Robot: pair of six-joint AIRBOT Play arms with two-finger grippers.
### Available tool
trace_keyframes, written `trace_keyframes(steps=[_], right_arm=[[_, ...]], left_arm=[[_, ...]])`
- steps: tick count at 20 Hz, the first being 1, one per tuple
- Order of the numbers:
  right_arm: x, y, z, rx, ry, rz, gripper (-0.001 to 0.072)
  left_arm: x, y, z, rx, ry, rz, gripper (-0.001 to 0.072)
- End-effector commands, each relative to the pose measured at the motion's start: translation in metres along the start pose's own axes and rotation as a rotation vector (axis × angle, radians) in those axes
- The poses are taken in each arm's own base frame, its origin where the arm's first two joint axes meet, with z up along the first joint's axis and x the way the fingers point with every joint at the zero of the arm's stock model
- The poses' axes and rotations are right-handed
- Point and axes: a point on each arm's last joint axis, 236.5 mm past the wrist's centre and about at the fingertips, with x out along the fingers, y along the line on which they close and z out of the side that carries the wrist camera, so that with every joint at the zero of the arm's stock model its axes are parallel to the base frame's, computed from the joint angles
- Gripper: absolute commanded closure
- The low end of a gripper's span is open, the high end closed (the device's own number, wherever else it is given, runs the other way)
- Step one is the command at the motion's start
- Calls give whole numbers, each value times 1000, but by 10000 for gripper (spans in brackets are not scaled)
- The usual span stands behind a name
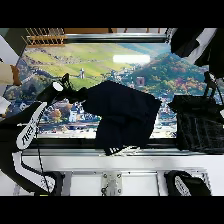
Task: Fold the clothes and pants, and hang the long-sleeved shirts on hangers.
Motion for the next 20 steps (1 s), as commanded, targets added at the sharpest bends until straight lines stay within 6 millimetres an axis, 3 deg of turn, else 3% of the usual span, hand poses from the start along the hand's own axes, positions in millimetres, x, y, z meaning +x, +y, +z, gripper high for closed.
trace_keyframes(steps=[1, 3, 4, 6, 7, 9, 15, 20], right_arm=[[22, -28, -4, 67, 64, -41, 643], [40, -60, -5, 149, 104, -81, 136], [52, -79, -6, 194, 119, -104, 125], [78, -115, -6, 273, 132, -146, 237], [93, -127, -9, 305, 142, -158, 247], [122, -136, -16, 375, 160, -143, 246], [193, -101, -33, 372, 192, -23, 247], [226, -66, -39, 298, 241, 22, 255]], left_arm=[[-8, -13, 18, 29, -16, -23, 702], [-24, -9, 31, 38, -44, -29, 701], [-33, -4, 38, 31, -58, -28, 702], [-48, 9, 45, 23, -63, -25, 702], [-51, 14, 44, 15, -53, -23, 702], [-54, 21, 42, 14, -34, -20, 702], [-55, 22, 42, 11, -35, -20, 701], [-55, 22, 43, 11, -36, -20, 702]])
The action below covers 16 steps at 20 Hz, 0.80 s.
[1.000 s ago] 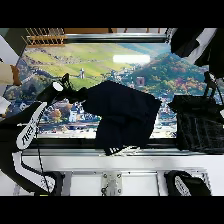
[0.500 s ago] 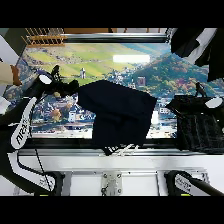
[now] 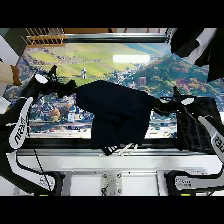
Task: Fold the clothes and pants, and hang the long-sleeved shirts on hangers.
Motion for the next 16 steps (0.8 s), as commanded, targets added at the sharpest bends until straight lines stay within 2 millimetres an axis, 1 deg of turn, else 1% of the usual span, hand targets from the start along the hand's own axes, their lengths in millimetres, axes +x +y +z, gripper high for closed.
trace_keyframes(steps=[1, 2, 3, 4, 5, 6, 7, 8, 9, 10, 11, 12, 13, 14, 15, 16], right_arm=[[25, 21, -4, -54, 23, 18, 256], [27, 27, -2, -67, 15, 21, 261], [27, 32, 2, -81, 3, 24, 424], [27, 35, 6, -88, -11, 27, 653], [25, 39, 10, -95, -22, 32, 697], [22, 45, 15, -104, -34, 40, 698], [13, 53, 22, -124, -56, 50, 698], [-1, 67, 32, -167, -90, 61, 698], [-21, 82, 44, -228, -135, 66, 698], [-48, 102, 57, -310, -191, 67, 698], [-78, 123, 67, -388, -246, 73, 699], [-115, 150, 75, -465, -311, 88, 698], [-152, 176, 78, -523, -372, 114, 698], [-194, 204, 77, -574, -445, 151, 698], [-232, 227, 73, -616, -517, 184, 698], [-273, 247, 64, -655, -596, 218, 698]], left_arm=[[-1, 0, 1, 2, -1, 0, 701], [-1, 0, 0, 2, -1, 0, 701], [-1, 0, 0, 2, 0, 0, 702], [-1, 0, 0, 2, 2, -1, 702], [-1, 0, -1, 2, 5, -1, 701], [-2, -2, -3, 2, 14, -4, 701], [-8, -3, -2, 6, 10, -5, 702], [-18, -7, 3, 14, -14, -11, 702], [-37, -16, 16, 28, -75, -20, 702], [-63, -28, 32, 50, -148, -33, 702], [-98, -45, 48, 89, -232, -52, 702], [-138, -65, 63, 131, -318, -73, 702], [-185, -92, 73, 196, -417, -98, 702], [-232, -118, 77, 257, -507, -120, 702], [-277, -144, 75, 318, -593, -142, 702], [-326, -172, 67, 382, -688, -166, 702]])
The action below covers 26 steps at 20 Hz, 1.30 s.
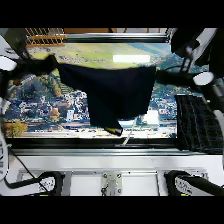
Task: Fold the clothes and pants, and hang the long-sleeved shirts on hangers.
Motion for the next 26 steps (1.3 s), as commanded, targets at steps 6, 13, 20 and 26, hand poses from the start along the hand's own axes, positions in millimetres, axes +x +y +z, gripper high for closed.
trace_keyframes(steps=[6, 13, 20, 26], right_arm=[[-237, 147, 72, -235, -447, 136, 698], [-254, 156, -11, -141, -166, 152, 699], [-197, 95, -114, 188, 253, 20, 700], [-103, 41, -136, 136, 387, -98, 699]], left_arm=[[-299, -194, 73, 425, -611, -161, 702], [-329, -195, 32, 422, -652, -161, 702], [-139, -78, -10, 173, -228, -70, 702], [44, -42, -58, 118, 113, -85, 702]])
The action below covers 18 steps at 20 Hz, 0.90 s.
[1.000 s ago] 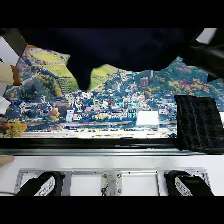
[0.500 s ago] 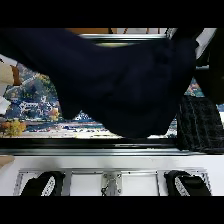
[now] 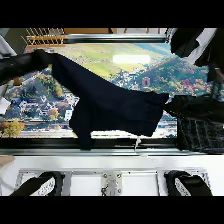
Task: Fold the clothes and pants, and hang the long-sleeved shirts on hangers.
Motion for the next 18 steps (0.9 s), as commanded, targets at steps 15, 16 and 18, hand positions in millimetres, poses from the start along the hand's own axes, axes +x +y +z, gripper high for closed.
trace_keyframes(steps=[15, 16, 18], right_arm=[[77, -60, 34, -41, 16, -163, 699], [77, -60, 34, -41, 16, -163, 699], [76, -59, 34, -41, 16, -163, 699]], left_arm=[[57, 125, -284, -525, 742, 162, 100], [58, 125, -302, -539, 761, 175, 100], [66, 119, -325, -544, 796, 176, 100]])
